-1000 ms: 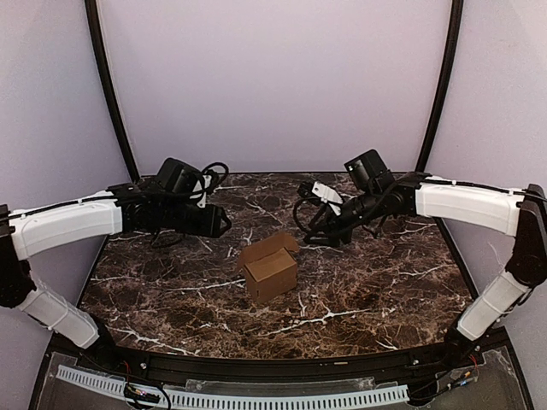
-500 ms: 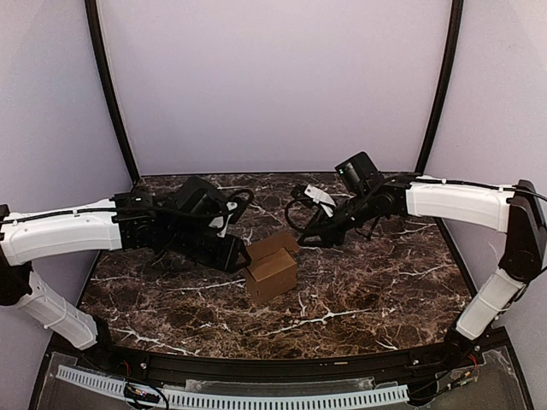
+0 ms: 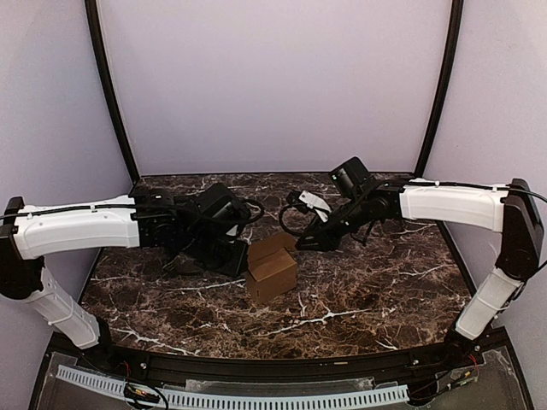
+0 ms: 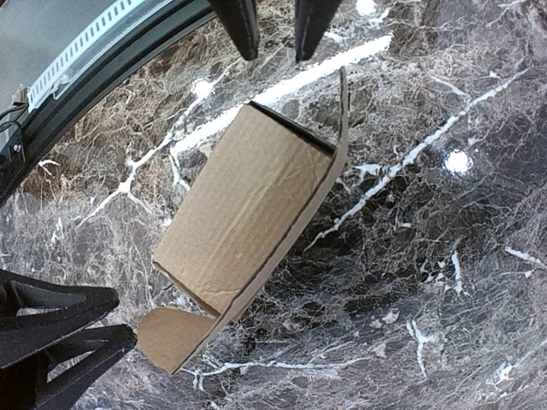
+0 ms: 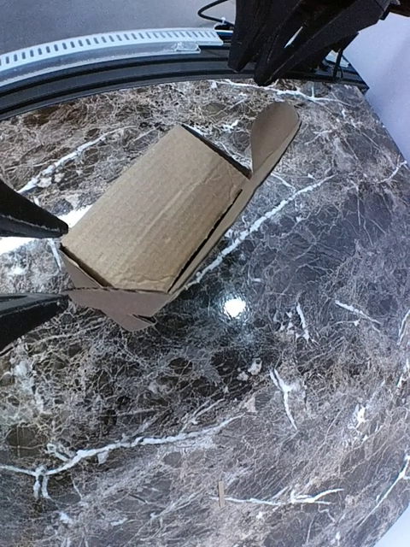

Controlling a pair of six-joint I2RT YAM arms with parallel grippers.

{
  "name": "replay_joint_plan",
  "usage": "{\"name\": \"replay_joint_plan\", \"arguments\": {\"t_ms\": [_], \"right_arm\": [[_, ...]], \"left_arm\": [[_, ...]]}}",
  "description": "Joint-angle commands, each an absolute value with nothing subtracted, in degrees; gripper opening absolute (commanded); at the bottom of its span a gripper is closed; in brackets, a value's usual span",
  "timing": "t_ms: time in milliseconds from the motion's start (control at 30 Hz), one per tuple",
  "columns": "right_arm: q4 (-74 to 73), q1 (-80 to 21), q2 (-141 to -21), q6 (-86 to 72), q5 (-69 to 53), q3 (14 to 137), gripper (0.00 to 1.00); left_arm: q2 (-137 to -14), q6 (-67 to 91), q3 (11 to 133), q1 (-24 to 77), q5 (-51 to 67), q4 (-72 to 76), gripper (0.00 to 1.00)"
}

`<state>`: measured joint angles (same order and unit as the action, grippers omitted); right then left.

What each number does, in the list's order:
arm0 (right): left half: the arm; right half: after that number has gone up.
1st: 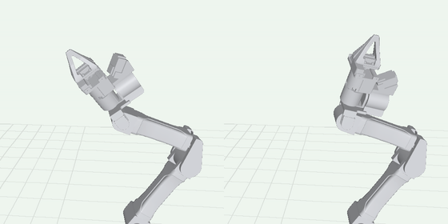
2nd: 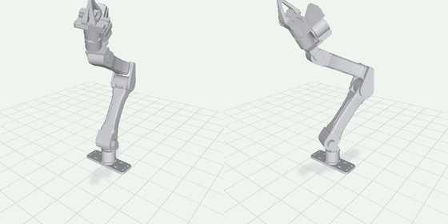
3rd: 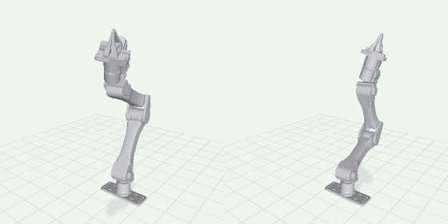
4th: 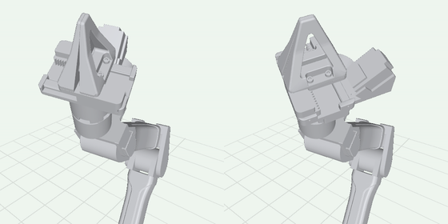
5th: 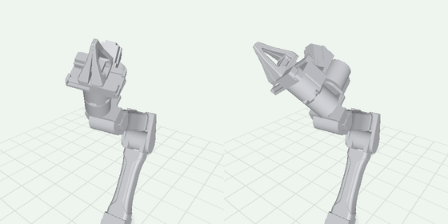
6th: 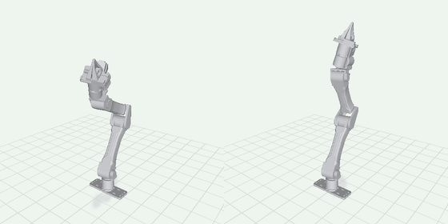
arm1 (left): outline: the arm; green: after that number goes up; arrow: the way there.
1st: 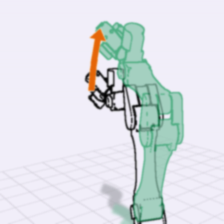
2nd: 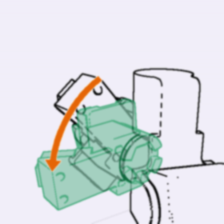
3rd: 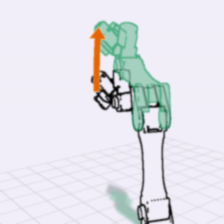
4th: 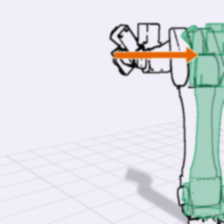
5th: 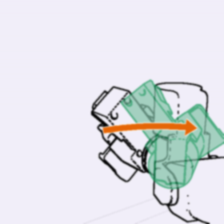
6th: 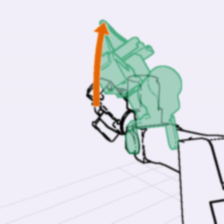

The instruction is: Fold the paper box

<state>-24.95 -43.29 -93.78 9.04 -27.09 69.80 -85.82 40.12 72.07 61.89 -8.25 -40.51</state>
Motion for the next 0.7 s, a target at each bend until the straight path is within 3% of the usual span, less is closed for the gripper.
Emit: {"name": "replay_joint_plan", "arguments": {"t_ms": [0, 233, 467, 600, 667], "right_arm": [[-24.7, -44.2, -93.8, 7.7, -27.0, 71.0, 0.2], [-24.8, -44.9, -94.0, 6.7, -27.3, 71.0, 0.1], [-25.1, -45.4, -94.0, 6.1, -27.6, 71.3, 0.07], [-26.7, -45.4, -92.4, 7.2, -26.4, 71.4, 0.11], [-27.2, -45.1, -90.2, 7.7, -25.2, 71.0, 0.19]], "left_arm": [[-86.6, 42.4, 74.3, 62.3, -9.7, -44.2, 0.13], [-87.7, 44.0, 75.2, 62.4, -9.1, -43.3, 0.04], [-88.1, 44.6, 75.7, 62.9, -9.5, -43.3, 0.01], [-87.5, 45.2, 77.7, 63.7, -11.2, -46.0, 0.11], [-86.5, 45.9, 79.8, 64.7, -13.3, -48.9, 0.19]]}}
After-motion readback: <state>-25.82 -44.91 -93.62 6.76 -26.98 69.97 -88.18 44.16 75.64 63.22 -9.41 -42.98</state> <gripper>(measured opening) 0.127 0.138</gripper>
